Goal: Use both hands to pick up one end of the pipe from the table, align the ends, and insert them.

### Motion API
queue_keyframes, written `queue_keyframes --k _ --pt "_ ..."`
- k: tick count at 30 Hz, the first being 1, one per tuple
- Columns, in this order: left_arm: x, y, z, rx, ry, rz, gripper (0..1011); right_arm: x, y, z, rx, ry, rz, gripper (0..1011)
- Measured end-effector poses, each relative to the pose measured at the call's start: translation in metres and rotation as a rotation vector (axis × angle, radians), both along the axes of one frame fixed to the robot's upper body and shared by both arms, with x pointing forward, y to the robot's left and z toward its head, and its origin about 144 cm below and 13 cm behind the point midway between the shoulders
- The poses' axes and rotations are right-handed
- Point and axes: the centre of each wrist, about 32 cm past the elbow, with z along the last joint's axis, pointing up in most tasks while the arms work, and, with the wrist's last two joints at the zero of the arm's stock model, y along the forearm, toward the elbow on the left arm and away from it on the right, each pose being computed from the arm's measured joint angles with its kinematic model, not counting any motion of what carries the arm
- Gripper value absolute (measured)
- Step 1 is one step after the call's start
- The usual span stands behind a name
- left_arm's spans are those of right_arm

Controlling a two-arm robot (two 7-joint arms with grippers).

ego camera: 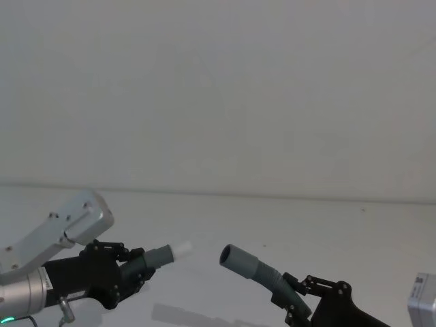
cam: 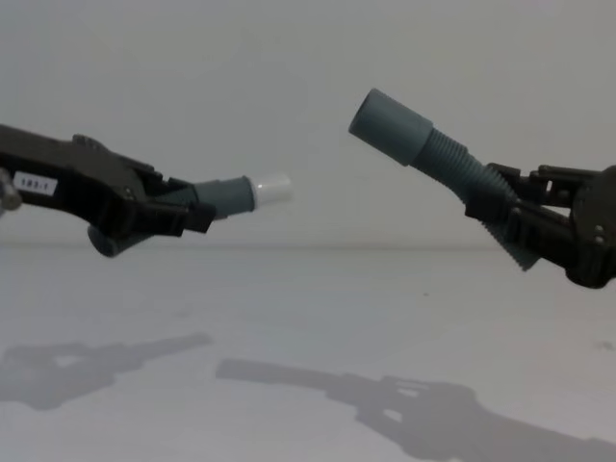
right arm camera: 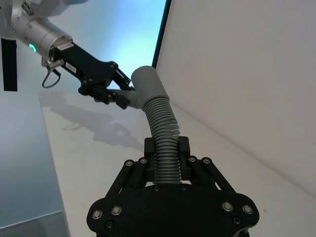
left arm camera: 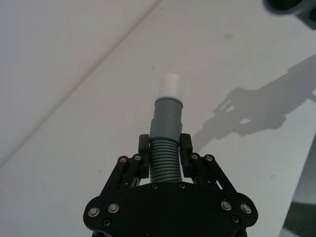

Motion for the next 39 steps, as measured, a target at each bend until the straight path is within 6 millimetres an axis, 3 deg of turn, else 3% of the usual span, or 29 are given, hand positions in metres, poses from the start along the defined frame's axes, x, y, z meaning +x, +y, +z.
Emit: queue_keyframes --k 20,39 --pt "0.017 0.004 0.031 0.038 -0.036 -0.157 327 0.005 0.002 -0.007 -0.04 -0.007 0.007 249" --pt "0.026 0.004 0.041 0.079 -0.021 -0.216 327 0.015 0.002 -0.014 -0.054 0.059 -0.109 249"
